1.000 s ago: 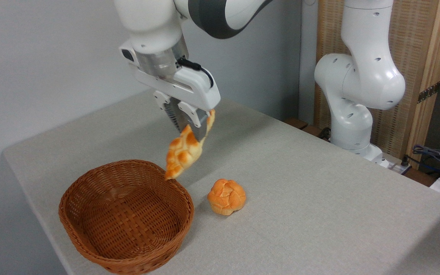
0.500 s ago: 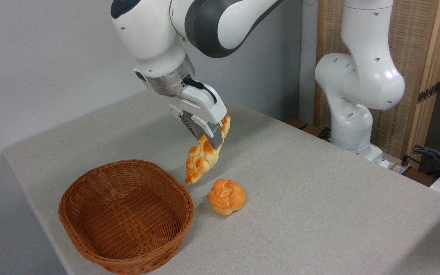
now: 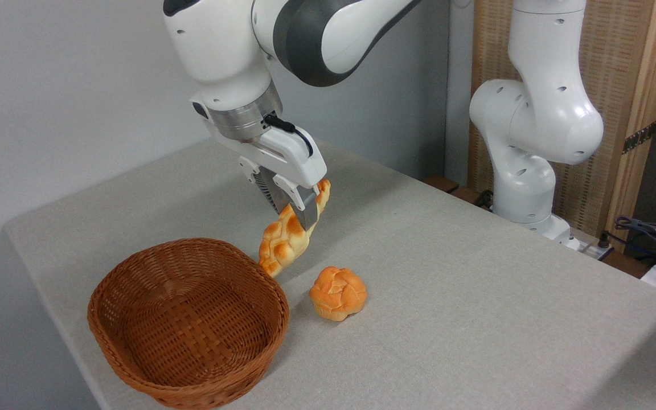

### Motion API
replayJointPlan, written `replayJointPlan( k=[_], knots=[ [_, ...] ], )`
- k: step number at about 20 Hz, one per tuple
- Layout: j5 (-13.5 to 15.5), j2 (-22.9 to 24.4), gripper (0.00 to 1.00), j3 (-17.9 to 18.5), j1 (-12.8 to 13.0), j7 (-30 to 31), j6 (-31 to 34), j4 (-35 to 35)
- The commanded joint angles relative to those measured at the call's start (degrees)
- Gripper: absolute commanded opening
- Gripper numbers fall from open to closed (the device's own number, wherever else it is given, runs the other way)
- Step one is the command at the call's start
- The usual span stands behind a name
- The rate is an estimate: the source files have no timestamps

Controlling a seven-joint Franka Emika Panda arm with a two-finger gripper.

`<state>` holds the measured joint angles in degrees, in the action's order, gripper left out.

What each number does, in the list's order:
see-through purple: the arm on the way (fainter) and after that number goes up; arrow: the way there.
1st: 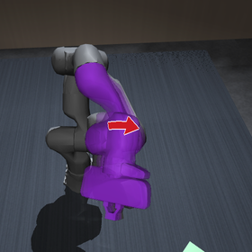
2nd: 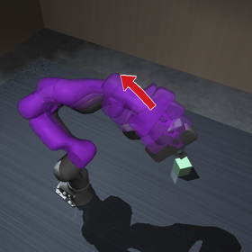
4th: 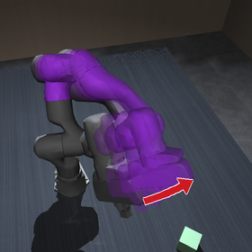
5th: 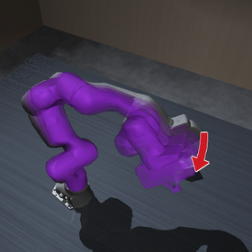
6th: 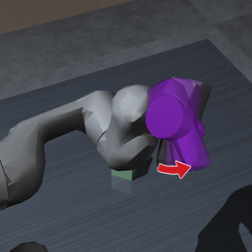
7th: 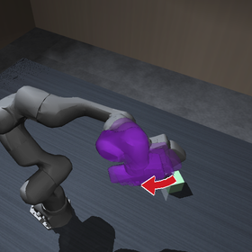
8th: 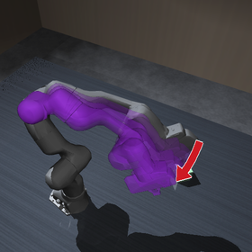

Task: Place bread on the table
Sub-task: 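Lower the braided roll onto the table and open the gripper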

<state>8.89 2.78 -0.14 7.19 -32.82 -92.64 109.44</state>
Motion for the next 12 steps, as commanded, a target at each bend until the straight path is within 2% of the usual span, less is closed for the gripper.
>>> replayJointPlan(
  k=[1,9,12],
  knots=[
    [-0.7,0.1,1.0,-0.4,0.2,-1.0,-0.7,0.2],
    [-2.1,0.5,1.0,-0.5,0.1,-1.0,-0.8,-0.3],
    [-5.5,0.9,1.0,-0.5,0.1,-1.0,-2.9,-1.0]
  ],
)
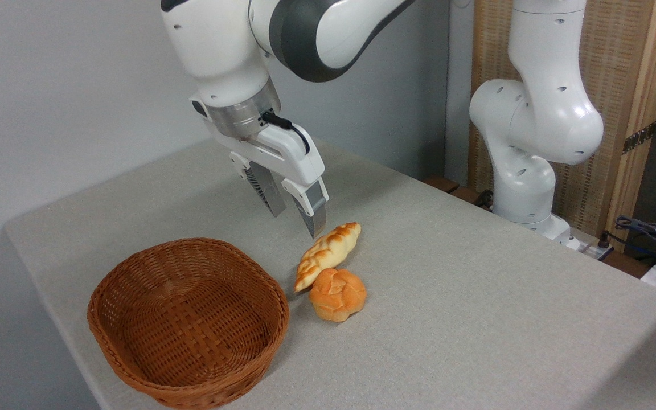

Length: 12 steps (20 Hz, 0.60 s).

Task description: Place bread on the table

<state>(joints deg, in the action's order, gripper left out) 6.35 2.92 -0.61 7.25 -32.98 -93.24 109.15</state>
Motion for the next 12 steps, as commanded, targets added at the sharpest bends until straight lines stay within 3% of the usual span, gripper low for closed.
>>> replayJointPlan(
  k=[1,7,12],
  knots=[
    [-3.7,0.9,1.0,-0.1,0.0,-0.9,-4.1,-1.1],
    [-4.0,0.8,1.0,0.7,0.0,-0.8,-16.9,-1.1],
    [-4.0,0.3,0.99,0.9,-0.5,-4.6,-17.9,-1.0]
  ],
)
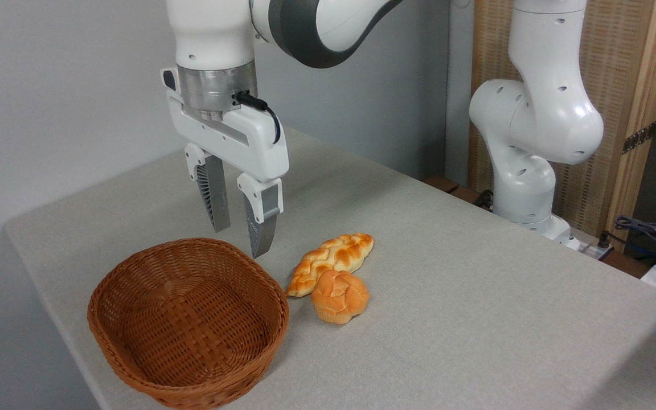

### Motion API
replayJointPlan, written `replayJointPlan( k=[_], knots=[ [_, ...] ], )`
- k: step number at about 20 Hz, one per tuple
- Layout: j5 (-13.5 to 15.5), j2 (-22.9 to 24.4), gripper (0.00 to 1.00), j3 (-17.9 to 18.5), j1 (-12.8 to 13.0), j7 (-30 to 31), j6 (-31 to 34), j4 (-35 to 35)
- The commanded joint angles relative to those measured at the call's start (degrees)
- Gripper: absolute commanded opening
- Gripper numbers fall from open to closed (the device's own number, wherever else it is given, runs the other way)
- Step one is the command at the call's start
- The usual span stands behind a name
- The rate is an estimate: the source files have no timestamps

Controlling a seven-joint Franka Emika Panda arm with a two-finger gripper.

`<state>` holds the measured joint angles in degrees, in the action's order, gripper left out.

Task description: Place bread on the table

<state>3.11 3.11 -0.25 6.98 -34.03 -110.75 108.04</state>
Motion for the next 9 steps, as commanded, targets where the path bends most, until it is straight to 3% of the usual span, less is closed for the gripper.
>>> replayJointPlan(
  k=[1,9],
  knots=[
    [-0.6,0.2,0.99,0.6,-0.4,-3.3,-0.4,0.0],
    [-0.7,0.1,1.0,0.6,-0.5,-4.0,0.5,0.0]
  ],
)
